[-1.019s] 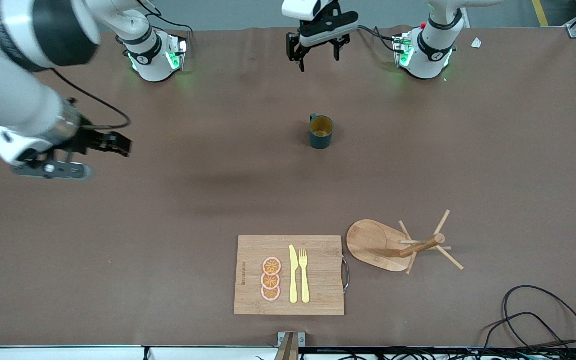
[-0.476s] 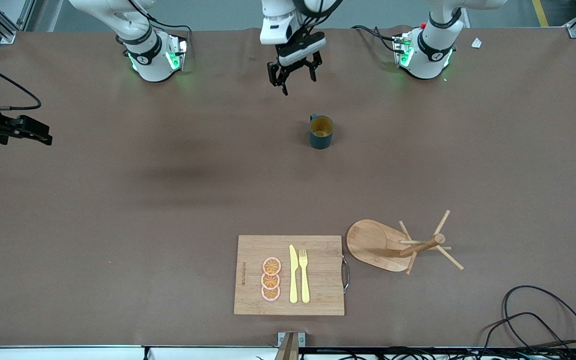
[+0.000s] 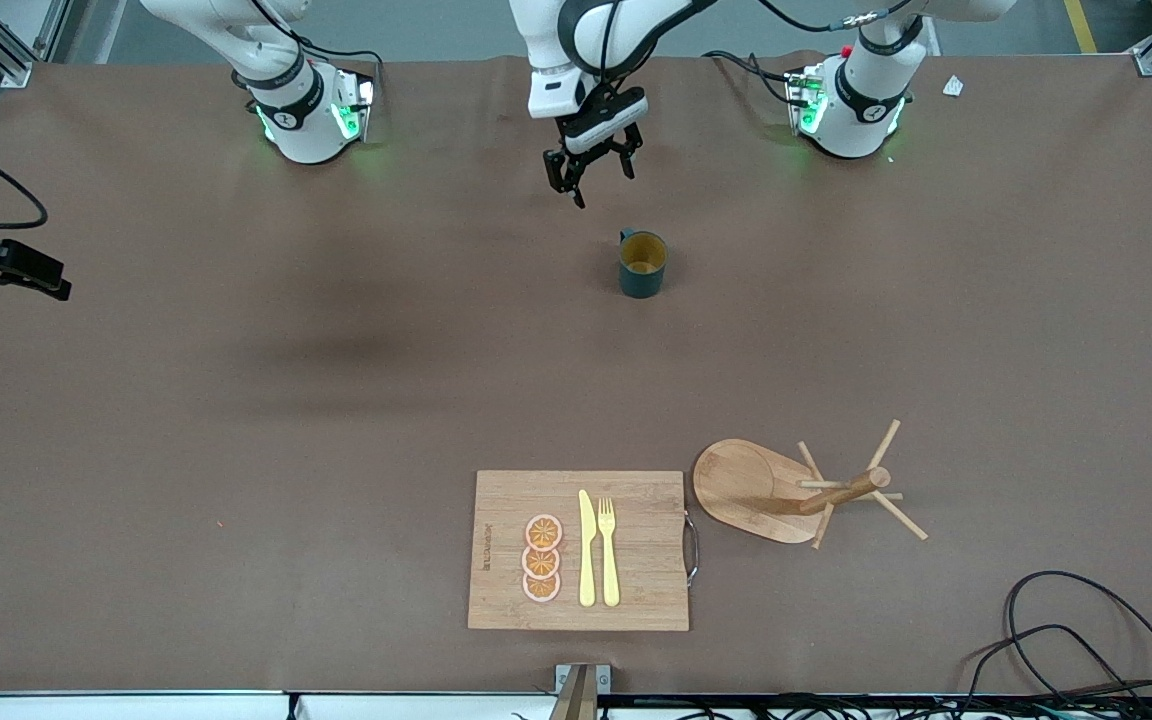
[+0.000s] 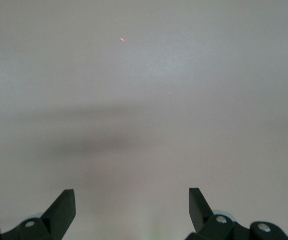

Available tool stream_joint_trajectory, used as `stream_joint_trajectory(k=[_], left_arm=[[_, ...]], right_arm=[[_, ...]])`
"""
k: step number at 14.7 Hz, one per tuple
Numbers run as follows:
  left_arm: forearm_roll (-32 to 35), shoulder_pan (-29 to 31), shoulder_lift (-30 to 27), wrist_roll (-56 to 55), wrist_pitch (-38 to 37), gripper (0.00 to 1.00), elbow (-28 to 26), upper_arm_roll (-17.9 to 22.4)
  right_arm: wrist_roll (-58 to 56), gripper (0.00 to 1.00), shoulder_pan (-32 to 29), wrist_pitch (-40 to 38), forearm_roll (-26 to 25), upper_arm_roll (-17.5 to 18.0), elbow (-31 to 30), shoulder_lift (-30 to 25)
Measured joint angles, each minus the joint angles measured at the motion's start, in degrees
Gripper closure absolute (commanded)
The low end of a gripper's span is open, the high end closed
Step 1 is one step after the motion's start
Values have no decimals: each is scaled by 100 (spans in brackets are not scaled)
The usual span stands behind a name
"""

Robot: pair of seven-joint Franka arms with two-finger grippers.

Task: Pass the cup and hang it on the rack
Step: 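Withdraw the right gripper while the left gripper lowers over the mug, then grasp the teal mug handle with the left gripper and lift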

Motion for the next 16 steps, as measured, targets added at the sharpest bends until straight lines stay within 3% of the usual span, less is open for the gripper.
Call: stream_joint_trajectory(k=[4, 7, 12, 16], left_arm=[[828, -407, 340, -1083, -361, 1, -283, 110], [1339, -1021, 736, -1423, -856, 2, -285, 579], [1562, -2207, 1034, -1513, -1188, 4, -243, 1629], [1718, -2393, 1179, -1520, -1323, 4, -212, 1766]], right_arm=[[-96, 0, -114, 149, 15, 6, 0, -5], [-122, 0, -88, 322, 114, 103, 1, -16], [-124, 0, -36, 461, 634, 174, 1, -32], [-158, 0, -36, 460, 639, 174, 1, -35]])
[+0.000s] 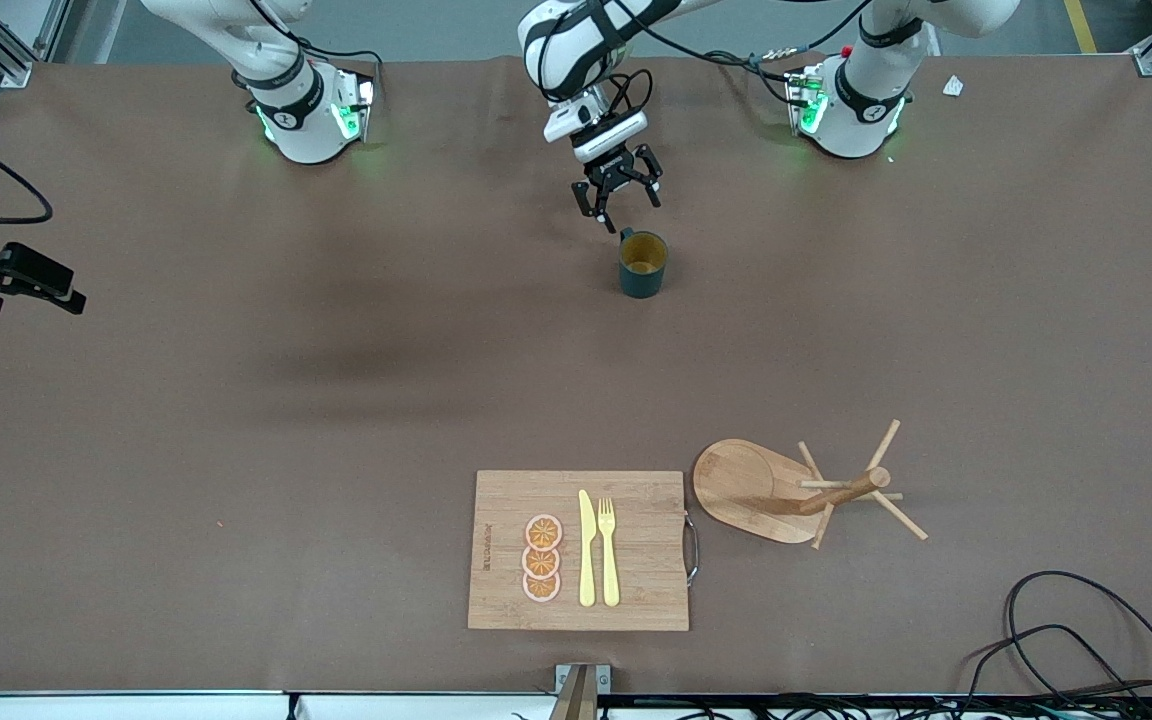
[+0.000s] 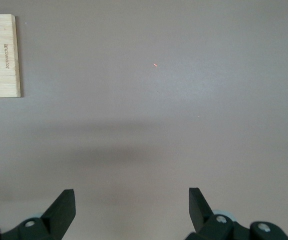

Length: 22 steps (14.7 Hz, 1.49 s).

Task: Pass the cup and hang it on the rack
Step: 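Grasp the teal mug handle with the left gripper and lift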

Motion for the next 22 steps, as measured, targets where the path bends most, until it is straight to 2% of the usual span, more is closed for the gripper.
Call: stream_joint_trajectory(k=[2, 10, 19, 22], left_arm=[[106, -51, 79, -88, -25, 5, 32, 35], [519, -127, 353, -317, -61, 18, 61, 102], [698, -128, 448, -312, -68, 49, 81, 217], [701, -128, 450, -153, -68, 67, 232, 268]], right_arm=[[-8, 0, 0, -1, 0, -1, 0, 0], [-107, 0, -2, -5, 0, -12, 0, 0], [-189, 0, -6, -9, 0, -23, 0, 0], [-240, 0, -15, -9, 0, -36, 0, 0]])
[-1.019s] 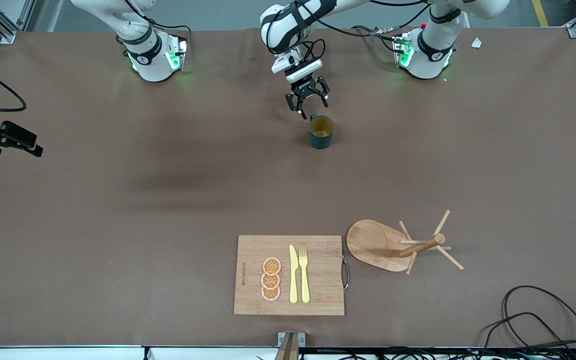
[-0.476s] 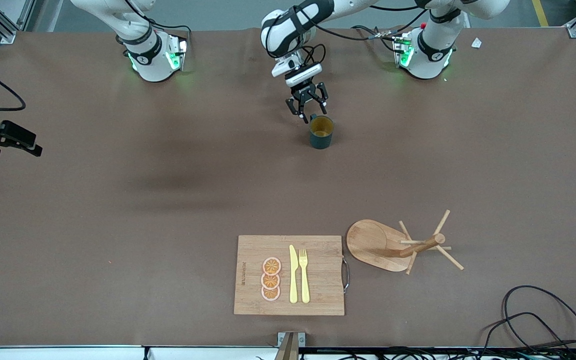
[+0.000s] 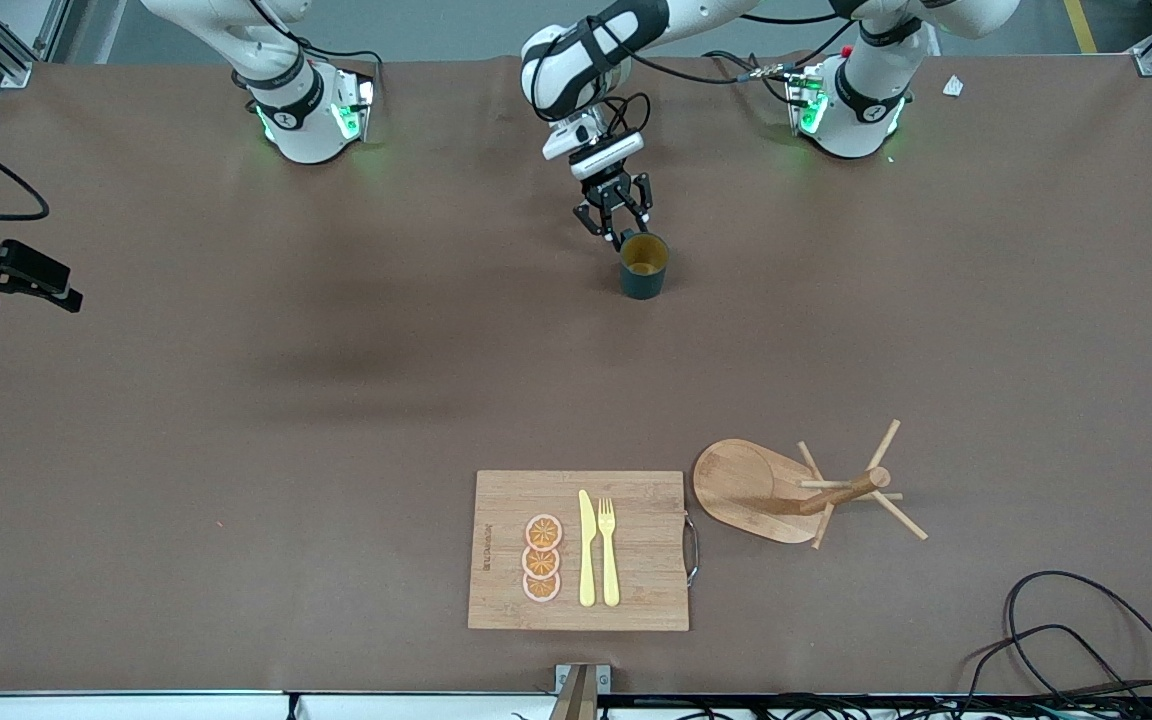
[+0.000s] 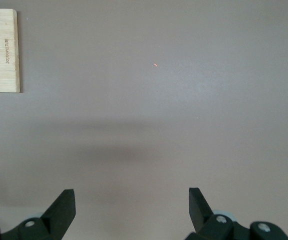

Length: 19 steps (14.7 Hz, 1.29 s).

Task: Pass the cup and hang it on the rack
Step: 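Grasp the teal mug handle with the left gripper and lift, then carry the mug with the left gripper over the wooden rack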

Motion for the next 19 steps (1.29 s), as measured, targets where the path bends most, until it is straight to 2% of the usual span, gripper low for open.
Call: stream_joint_trajectory(k=[3, 7, 11, 15, 19], left_arm=[[0, 0, 14, 238, 0, 85, 162, 54], [0, 6, 45, 675, -2, 99, 419, 169], [-145, 98, 48, 1372, -285, 100, 1198, 229], [-773, 363, 19, 2413, -362, 100, 2424, 253], [-1677, 793, -135, 3371, -364, 100, 3542, 243]], right_arm=[[-7, 0, 0, 0, 0, -3, 0, 0], [-9, 0, -1, -1, 0, -5, 0, 0], [-91, 0, -14, -3, 0, -19, -1, 0], [-119, 0, -34, -3, 0, -29, -2, 0], [-122, 0, -36, -3, 0, -32, -2, 0]])
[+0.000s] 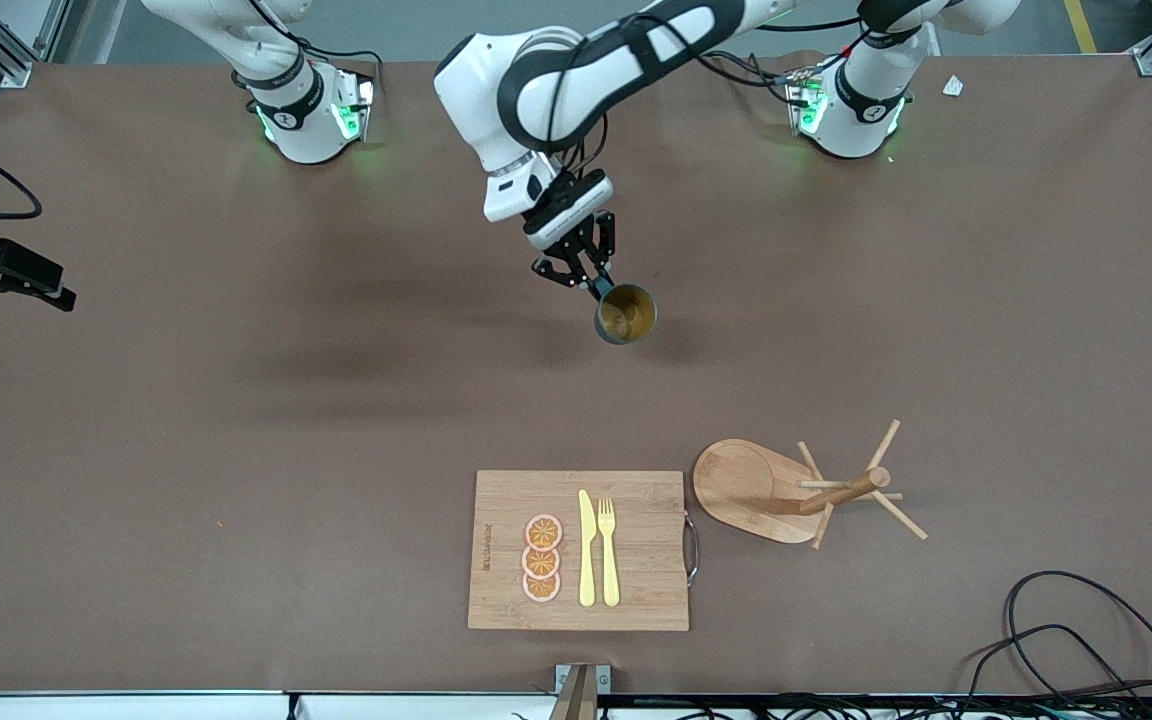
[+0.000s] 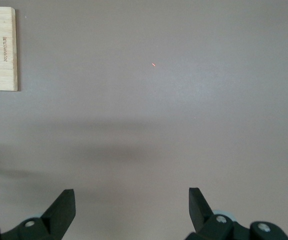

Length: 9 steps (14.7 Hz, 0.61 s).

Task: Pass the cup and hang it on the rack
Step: 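Carry the mug with the left gripper over the wooden rack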

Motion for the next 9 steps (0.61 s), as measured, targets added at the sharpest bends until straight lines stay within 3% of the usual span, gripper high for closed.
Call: stream_joint_trajectory(k=[4, 9], left_arm=[[-936, 498, -249, 589, 27, 100, 614, -32], [-2311, 1346, -721, 856, 671, 100, 763, -55]], right_arm=[[-2, 0, -4, -1, -1, -6, 0, 0], [-2, 0, -104, -198, -41, -43, 1, -9]])
